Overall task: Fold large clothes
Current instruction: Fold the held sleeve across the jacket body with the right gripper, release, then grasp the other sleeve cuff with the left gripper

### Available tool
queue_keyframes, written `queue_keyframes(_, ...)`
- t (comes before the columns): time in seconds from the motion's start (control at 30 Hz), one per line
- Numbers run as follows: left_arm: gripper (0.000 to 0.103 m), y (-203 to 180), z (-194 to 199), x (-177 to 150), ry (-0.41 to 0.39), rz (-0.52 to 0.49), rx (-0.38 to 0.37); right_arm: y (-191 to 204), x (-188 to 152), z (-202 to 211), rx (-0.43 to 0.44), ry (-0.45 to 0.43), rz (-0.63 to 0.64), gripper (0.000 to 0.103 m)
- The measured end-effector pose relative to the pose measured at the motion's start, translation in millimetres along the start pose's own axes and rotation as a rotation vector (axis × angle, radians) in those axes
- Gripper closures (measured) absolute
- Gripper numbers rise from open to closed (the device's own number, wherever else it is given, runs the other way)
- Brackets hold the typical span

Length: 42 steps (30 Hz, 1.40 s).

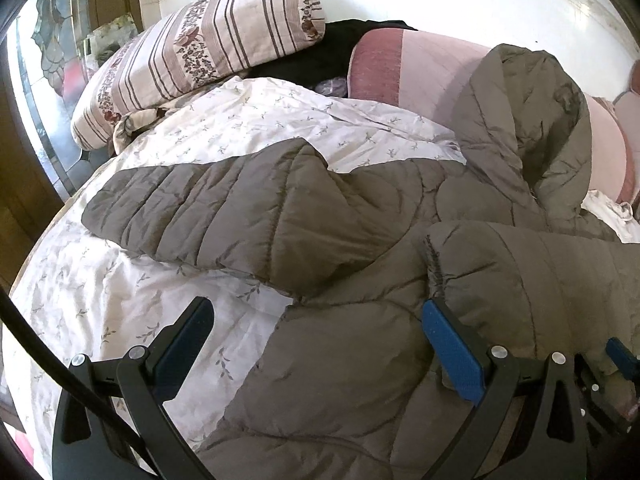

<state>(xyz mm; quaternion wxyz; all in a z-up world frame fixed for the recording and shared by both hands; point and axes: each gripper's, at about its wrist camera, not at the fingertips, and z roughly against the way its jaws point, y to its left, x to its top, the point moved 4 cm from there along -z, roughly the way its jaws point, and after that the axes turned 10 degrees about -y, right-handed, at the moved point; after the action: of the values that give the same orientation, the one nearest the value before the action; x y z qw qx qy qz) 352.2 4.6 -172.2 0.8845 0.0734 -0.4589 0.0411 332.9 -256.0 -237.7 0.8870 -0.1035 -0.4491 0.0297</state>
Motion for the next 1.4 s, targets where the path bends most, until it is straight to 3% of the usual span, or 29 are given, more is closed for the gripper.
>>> queue_keyframes(0.53,0.000,35,-6,9,-0.007,0.053,0.057,26,19,53,-0.005,-0.151,0.070,0.054)
queue_keyframes(1.07,0.000,100,-21,15,0.006,0.146,0.144,45,24,78,0.016,-0.210,0.114,0.054)
queue_keyframes(1.27,0.000,140,-33,22,0.012,0.202,0.183,48,23,77,0.017,-0.206,0.122,0.054)
queue_keyframes(1.4,0.000,192,-47,23,0.031,0.319,0.195,47,22,74,0.021,-0.196,0.118,0.054)
